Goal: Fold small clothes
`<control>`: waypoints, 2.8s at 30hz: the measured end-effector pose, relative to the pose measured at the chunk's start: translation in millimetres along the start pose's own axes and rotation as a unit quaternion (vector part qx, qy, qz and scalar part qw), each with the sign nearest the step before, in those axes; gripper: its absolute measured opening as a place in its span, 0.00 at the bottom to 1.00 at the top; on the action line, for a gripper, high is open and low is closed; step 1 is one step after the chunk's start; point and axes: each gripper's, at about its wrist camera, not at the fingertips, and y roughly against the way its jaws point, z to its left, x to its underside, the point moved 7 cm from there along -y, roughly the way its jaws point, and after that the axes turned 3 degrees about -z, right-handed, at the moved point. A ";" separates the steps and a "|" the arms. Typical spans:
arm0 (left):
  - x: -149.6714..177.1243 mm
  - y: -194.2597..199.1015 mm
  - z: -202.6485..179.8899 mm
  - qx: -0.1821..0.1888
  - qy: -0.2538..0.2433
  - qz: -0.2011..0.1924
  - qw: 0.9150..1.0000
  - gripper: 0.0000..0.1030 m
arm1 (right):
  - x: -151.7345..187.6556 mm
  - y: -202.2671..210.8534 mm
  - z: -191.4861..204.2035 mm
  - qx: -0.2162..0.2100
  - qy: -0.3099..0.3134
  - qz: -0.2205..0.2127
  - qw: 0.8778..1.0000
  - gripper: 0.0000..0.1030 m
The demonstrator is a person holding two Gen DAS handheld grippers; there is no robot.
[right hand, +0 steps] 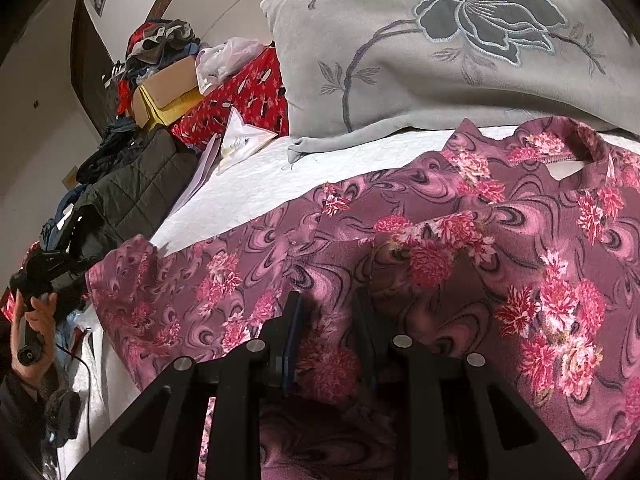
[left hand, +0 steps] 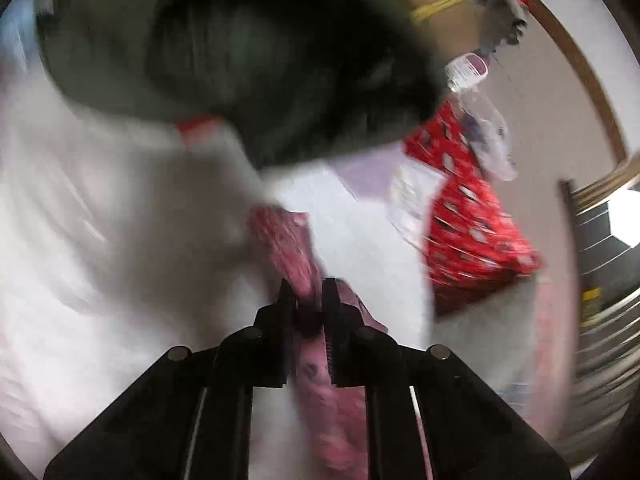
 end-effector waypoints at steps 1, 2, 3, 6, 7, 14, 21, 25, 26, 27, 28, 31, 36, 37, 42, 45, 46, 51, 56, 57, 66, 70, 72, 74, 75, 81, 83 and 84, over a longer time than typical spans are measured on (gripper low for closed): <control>-3.9 10.1 -4.0 -0.031 -0.029 -0.024 0.999 0.09 | -0.2 0.1 -0.1 -0.001 -0.001 0.000 1.000 0.27; -4.8 16.2 -6.4 -0.044 -0.045 -0.036 0.997 0.08 | -0.4 0.0 -0.1 -0.001 -0.002 0.000 1.000 0.27; -3.9 20.4 -9.6 -0.052 -0.057 -0.041 0.996 0.08 | -0.4 -0.3 -0.1 -0.001 -0.003 0.002 1.000 0.27; 5.7 29.7 -20.3 -0.047 -0.072 -0.039 0.996 0.07 | -2.7 -0.1 1.7 0.005 -0.004 0.011 1.000 0.27; 9.1 31.1 -25.2 -0.040 -0.076 -0.037 0.996 0.07 | -4.3 0.6 2.9 0.009 -0.004 0.020 1.000 0.27; 21.0 36.1 -20.0 -0.031 -0.038 -0.009 0.999 0.11 | -12.1 50.8 -17.1 0.056 0.013 -0.001 0.998 0.52; 37.9 -4.8 41.8 0.001 0.110 0.089 0.990 0.60 | 3.4 70.7 -90.4 0.111 -0.039 0.005 0.993 0.51; 40.3 -27.2 39.5 0.009 0.131 0.095 0.987 0.82 | 7.5 72.9 -88.6 0.109 -0.033 -0.021 0.993 0.53; 36.9 -27.4 35.4 0.007 0.125 0.088 0.988 0.84 | 7.5 71.0 -85.6 0.110 -0.023 -0.018 0.993 0.55; 31.6 -27.9 28.1 0.002 0.111 0.077 0.991 0.81 | 7.2 69.9 -83.5 0.110 -0.017 -0.016 0.994 0.60; 28.3 -30.1 22.0 0.006 0.100 0.076 0.992 0.74 | 7.0 68.3 -81.6 0.110 -0.011 -0.013 0.994 0.63; 30.1 -41.3 5.1 0.017 0.071 0.109 0.991 0.07 | 5.9 67.2 -78.0 0.107 -0.010 -0.012 0.994 0.65; 40.7 -14.9 -33.6 0.028 0.005 0.087 0.996 0.07 | 3.4 76.2 -83.6 0.096 -0.032 -0.011 0.995 0.64; 43.5 -9.3 -42.1 0.037 -0.005 0.086 0.996 0.07 | 2.6 80.7 -84.8 0.099 -0.037 -0.013 0.994 0.64; 64.9 22.5 -99.6 0.085 -0.060 0.088 0.991 0.07 | 0.0 116.2 -108.8 0.138 -0.048 -0.039 0.989 0.64; 85.0 36.4 -138.3 0.114 -0.091 0.100 0.984 0.07 | -1.1 138.3 -133.6 0.171 -0.056 -0.048 0.982 0.64; 95.0 40.5 -153.9 0.125 -0.105 0.106 0.981 0.07 | 0.8 143.9 -143.2 0.181 -0.063 -0.047 0.980 0.64; 149.0 51.4 -214.6 0.161 -0.151 0.134 0.966 0.07 | 21.6 154.5 -174.2 0.162 -0.097 -0.059 0.980 0.65; 225.0 48.4 -270.6 0.190 -0.181 0.184 0.947 0.07 | 21.3 153.8 -176.2 0.146 -0.102 -0.063 0.982 0.69; 236.1 48.2 -278.0 0.194 -0.184 0.192 0.944 0.07 | 20.4 154.1 -177.1 0.140 -0.106 -0.067 0.982 0.69; 404.9 6.8 -302.8 0.166 -0.255 0.315 0.899 0.07 | 23.5 161.4 -181.6 0.098 -0.135 -0.088 0.982 0.69; 453.1 -21.4 -281.5 0.126 -0.266 0.363 0.884 0.09 | 24.6 162.1 -182.3 0.096 -0.137 -0.089 0.982 0.69; 461.3 -30.0 -269.2 0.112 -0.249 0.394 0.878 0.12 | 24.5 161.8 -182.4 0.096 -0.137 -0.089 0.982 0.69; 456.4 -26.4 -261.4 0.127 -0.221 0.420 0.871 0.15 | 24.1 161.5 -182.0 0.099 -0.136 -0.087 0.982 0.69; 448.9 -20.4 -258.8 0.138 -0.210 0.425 0.869 0.17 | 23.9 161.3 -182.0 0.100 -0.136 -0.085 0.982 0.69; 369.2 37.5 -220.2 0.191 -0.214 0.351 0.891 0.62 | 2.3 167.1 -167.2 0.072 -0.177 -0.077 0.978 0.70; 350.7 43.2 -198.5 0.179 -0.213 0.331 0.902 0.62 | -9.1 162.9 -155.2 0.052 -0.177 -0.086 0.979 0.74; 347.1 42.9 -190.1 0.176 -0.203 0.332 0.904 0.62 | -15.5 152.5 -147.7 0.046 -0.175 -0.078 0.980 0.78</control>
